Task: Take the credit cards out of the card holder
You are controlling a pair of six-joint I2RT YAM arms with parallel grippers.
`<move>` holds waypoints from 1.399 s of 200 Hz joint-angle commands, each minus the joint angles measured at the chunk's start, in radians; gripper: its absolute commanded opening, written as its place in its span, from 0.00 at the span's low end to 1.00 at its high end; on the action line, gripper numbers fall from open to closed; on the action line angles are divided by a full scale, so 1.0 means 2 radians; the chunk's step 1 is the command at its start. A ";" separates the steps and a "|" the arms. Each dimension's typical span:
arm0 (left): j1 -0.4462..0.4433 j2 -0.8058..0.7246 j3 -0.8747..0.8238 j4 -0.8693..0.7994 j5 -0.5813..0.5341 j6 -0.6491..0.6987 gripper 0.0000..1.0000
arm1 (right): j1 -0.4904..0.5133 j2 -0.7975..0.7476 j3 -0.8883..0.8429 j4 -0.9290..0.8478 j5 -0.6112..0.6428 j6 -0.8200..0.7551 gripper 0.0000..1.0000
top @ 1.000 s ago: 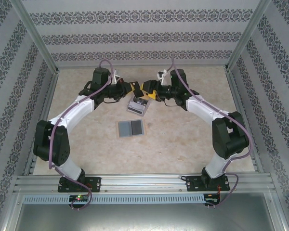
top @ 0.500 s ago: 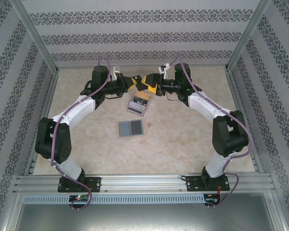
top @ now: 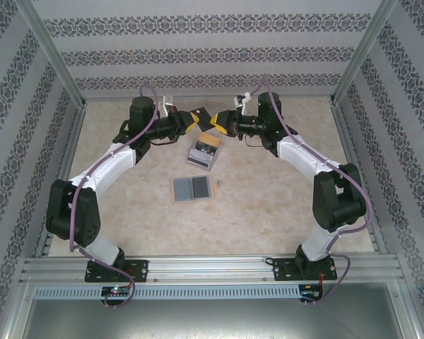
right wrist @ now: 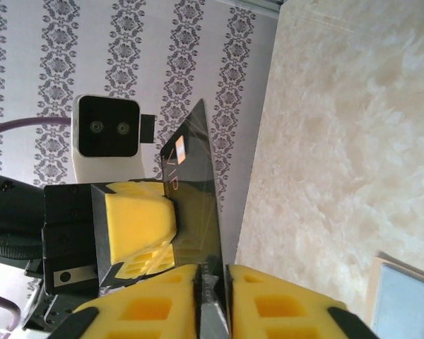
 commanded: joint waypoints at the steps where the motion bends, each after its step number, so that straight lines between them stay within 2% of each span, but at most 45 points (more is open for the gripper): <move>1: 0.004 -0.016 -0.010 0.019 0.016 -0.003 0.09 | 0.005 -0.020 -0.002 0.030 -0.022 0.006 0.15; 15: 0.004 -0.017 -0.013 0.020 0.019 -0.003 0.10 | 0.006 -0.023 -0.006 0.035 -0.026 0.004 0.07; 23: 0.004 -0.017 -0.013 0.018 0.021 -0.002 0.11 | 0.005 -0.027 -0.008 0.036 -0.025 0.001 0.00; 28: 0.004 -0.016 -0.013 0.016 0.021 0.000 0.13 | 0.005 -0.030 -0.010 0.036 -0.023 -0.006 0.00; 43: 0.005 -0.018 -0.010 -0.016 0.010 0.023 0.30 | 0.005 -0.042 -0.015 0.016 -0.006 -0.044 0.00; 51: 0.006 -0.020 -0.003 -0.054 -0.004 0.047 0.43 | 0.004 -0.048 -0.017 0.003 0.004 -0.074 0.00; 71: 0.006 -0.030 0.006 -0.159 -0.074 0.114 0.72 | 0.003 -0.058 -0.018 -0.051 0.051 -0.166 0.00; 90: 0.013 -0.035 0.008 -0.234 -0.136 0.160 0.88 | 0.009 -0.058 -0.003 -0.127 0.110 -0.274 0.00; 113: 0.022 -0.044 0.002 -0.292 -0.202 0.199 1.00 | 0.025 -0.039 0.026 -0.194 0.180 -0.392 0.00; 148: 0.034 -0.060 -0.017 -0.326 -0.267 0.234 0.99 | 0.037 0.007 0.077 -0.238 0.219 -0.503 0.00; 180: 0.043 -0.060 -0.022 -0.349 -0.279 0.249 0.99 | 0.041 0.059 0.135 -0.279 0.222 -0.580 0.00; 199: 0.047 -0.059 -0.023 -0.353 -0.279 0.254 0.99 | 0.043 0.076 0.143 -0.280 0.200 -0.640 0.00; 230: 0.053 -0.055 -0.026 -0.355 -0.280 0.253 0.99 | 0.038 0.113 0.166 -0.286 0.167 -0.672 0.00; 280: 0.057 -0.045 -0.026 -0.355 -0.268 0.248 0.99 | 0.037 0.159 0.192 -0.314 0.175 -0.713 0.00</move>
